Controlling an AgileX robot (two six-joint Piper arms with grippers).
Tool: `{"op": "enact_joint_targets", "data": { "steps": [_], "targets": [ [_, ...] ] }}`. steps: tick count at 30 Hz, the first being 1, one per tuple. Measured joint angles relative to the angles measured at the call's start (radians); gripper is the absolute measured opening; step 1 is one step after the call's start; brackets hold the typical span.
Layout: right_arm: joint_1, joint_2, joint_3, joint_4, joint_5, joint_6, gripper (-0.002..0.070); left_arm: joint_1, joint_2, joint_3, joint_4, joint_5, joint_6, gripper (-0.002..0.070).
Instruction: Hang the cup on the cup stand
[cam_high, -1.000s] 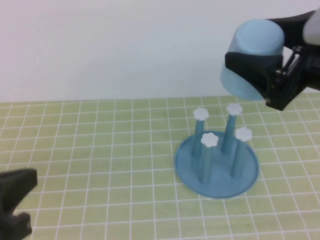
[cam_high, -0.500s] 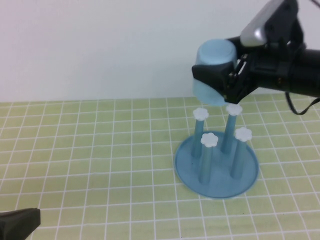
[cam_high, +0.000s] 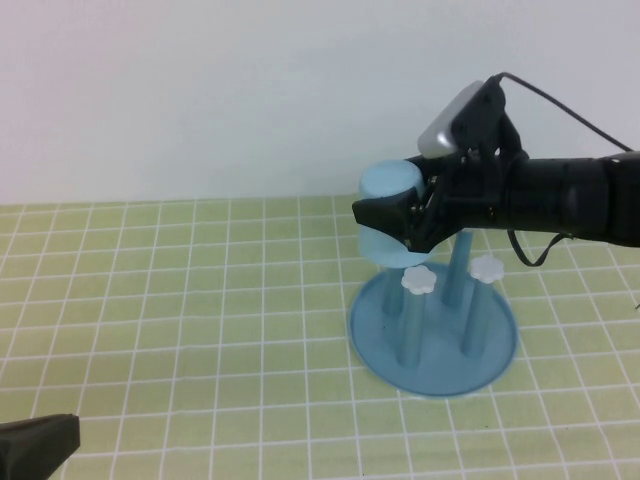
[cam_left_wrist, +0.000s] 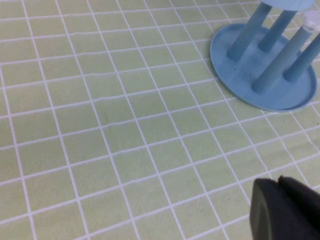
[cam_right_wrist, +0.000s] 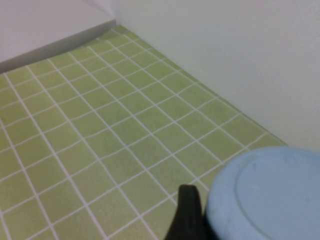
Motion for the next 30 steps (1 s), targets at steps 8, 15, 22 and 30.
{"op": "enact_joint_targets", "data": {
  "steps": [8, 15, 22, 30],
  "targets": [
    [0.000, 0.048, -0.022, 0.000, -0.018, 0.000, 0.0582, 0.000, 0.000, 0.000, 0.004, 0.000, 0.000, 0.0000],
    [0.000, 0.049, -0.022, 0.000, -0.040, 0.011, 0.0634, 0.000, 0.000, 0.000, 0.021, 0.000, 0.000, 0.0000],
    [0.000, 0.049, -0.025, 0.000, -0.040, 0.043, 0.0688, 0.000, 0.000, 0.000, 0.057, 0.008, -0.011, 0.0000],
    [0.000, -0.019, -0.025, -0.002, 0.003, 0.065, 0.0358, 0.000, 0.000, 0.000, 0.061, 0.006, -0.011, 0.0000]
  ]
}}
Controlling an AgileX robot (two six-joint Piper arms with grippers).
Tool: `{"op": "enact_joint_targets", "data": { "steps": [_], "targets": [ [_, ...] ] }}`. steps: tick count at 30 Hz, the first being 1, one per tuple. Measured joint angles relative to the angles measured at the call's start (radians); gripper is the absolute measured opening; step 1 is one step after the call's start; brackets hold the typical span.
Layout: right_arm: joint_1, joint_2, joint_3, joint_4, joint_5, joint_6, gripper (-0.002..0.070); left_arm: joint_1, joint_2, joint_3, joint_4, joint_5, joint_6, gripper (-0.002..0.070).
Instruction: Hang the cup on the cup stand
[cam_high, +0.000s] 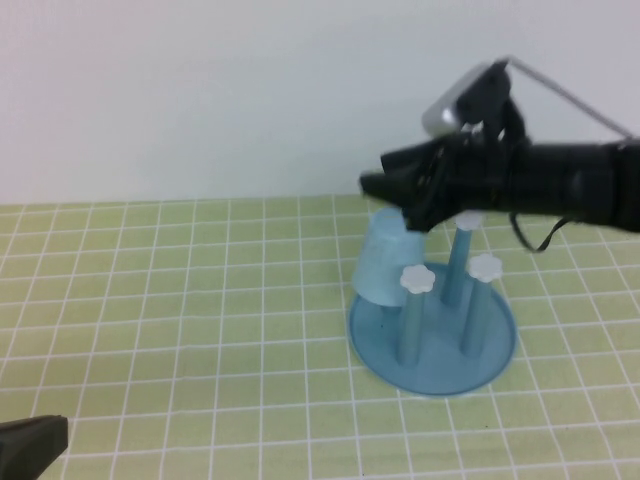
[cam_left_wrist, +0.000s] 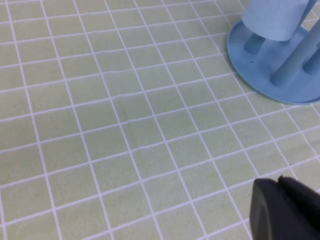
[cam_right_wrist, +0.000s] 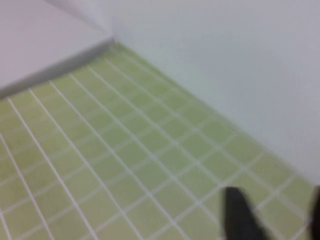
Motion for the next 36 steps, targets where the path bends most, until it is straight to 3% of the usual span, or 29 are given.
{"op": "enact_joint_targets", "data": {
  "steps": [1, 3, 6, 11, 17, 28, 36],
  "targets": [
    [0.000, -0.025, 0.000, -0.011, 0.002, 0.004, 0.0240, 0.000, 0.000, 0.000, 0.006, -0.001, 0.000, 0.0000],
    [0.000, -0.102, 0.000, -0.055, -0.007, 0.018, 0.0102, 0.000, 0.000, 0.000, 0.025, -0.011, 0.000, 0.0000],
    [0.000, -0.235, 0.000, -0.149, -0.086, 0.064, 0.0032, 0.000, 0.000, 0.004, 0.046, -0.037, 0.000, 0.0000],
    [-0.038, -0.433, 0.015, -0.256, -0.227, 0.210, 0.0008, 0.000, 0.000, 0.044, 0.055, -0.100, 0.014, 0.0000],
    [-0.079, -0.715, 0.174, -0.256, -0.252, 0.240, 0.0005, 0.000, 0.000, 0.096, 0.053, -0.190, 0.020, 0.0000],
    [-0.079, -1.326, 0.667, -0.220, -0.275, 0.240, 0.0002, 0.000, 0.000, 0.139, 0.036, -0.297, 0.016, 0.0000],
    [-0.079, -1.598, 1.016, -0.215, -0.283, 0.240, 0.0002, 0.000, 0.000, 0.139, 0.025, -0.320, 0.011, 0.0000]
  ]
}}
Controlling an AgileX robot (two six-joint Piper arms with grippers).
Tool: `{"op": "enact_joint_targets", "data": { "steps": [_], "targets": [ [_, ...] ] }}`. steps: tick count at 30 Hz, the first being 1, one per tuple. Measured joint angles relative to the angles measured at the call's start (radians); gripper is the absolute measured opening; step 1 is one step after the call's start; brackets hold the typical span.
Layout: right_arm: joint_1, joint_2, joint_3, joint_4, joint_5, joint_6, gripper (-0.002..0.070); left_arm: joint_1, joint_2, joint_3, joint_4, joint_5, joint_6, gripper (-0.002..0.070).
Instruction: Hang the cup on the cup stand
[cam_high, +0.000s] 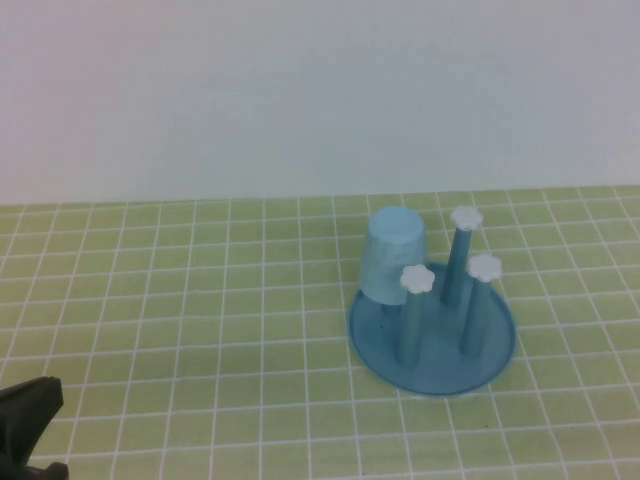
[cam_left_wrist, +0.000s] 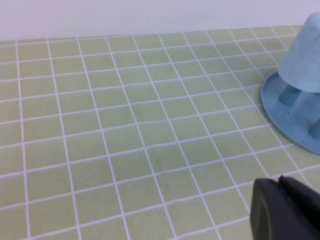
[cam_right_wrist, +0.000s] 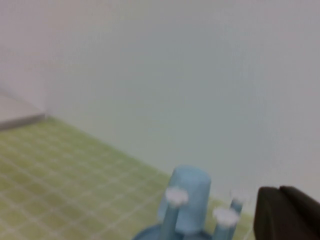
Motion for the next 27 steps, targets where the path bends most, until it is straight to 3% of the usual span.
{"op": "enact_joint_targets", "data": {
  "steps": [5, 10, 27],
  "targets": [
    [0.000, -0.038, 0.162, 0.021, -0.029, 0.000, 0.0002, 0.000, 0.000, 0.000, -0.013, 0.000, 0.000, 0.0000],
    [0.000, -0.040, 0.248, 0.181, -0.021, 0.075, 0.0001, 0.000, 0.000, 0.000, -0.013, 0.002, 0.000, 0.0000],
    [0.000, -0.040, 0.264, 0.222, -0.015, 0.111, 0.0001, 0.000, -0.009, 0.000, 0.002, 0.002, 0.004, 0.0000]
  ]
}}
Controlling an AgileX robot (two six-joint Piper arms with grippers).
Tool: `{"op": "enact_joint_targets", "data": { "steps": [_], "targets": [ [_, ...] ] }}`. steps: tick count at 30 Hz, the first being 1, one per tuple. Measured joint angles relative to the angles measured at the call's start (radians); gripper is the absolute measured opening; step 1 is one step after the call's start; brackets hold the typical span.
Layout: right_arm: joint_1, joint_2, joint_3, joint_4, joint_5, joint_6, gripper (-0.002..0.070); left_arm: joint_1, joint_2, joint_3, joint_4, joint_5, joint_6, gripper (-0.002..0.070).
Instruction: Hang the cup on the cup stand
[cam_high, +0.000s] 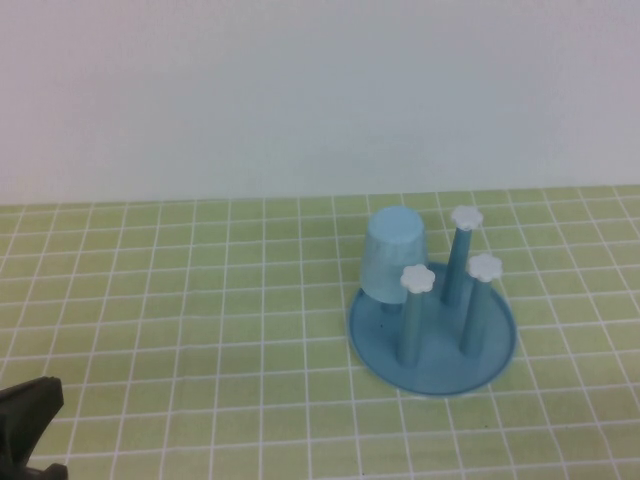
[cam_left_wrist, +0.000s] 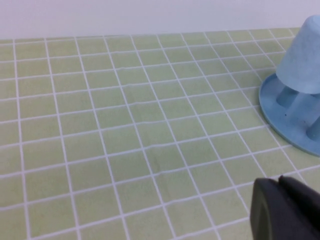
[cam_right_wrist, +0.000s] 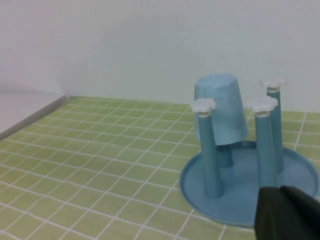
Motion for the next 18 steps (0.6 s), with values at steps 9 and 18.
{"op": "enact_joint_targets", "data": {
  "steps": [9, 18],
  "targets": [
    [0.000, 0.000, 0.000, 0.000, 0.004, -0.004, 0.0000, 0.097, -0.211, 0.191, 0.106, -0.165, 0.052, 0.0000],
    [0.000, 0.000, 0.000, 0.002, 0.004, -0.004, 0.0000, 0.226, -0.554, 0.479, 0.116, -0.296, 0.052, 0.0000]
  ]
}}
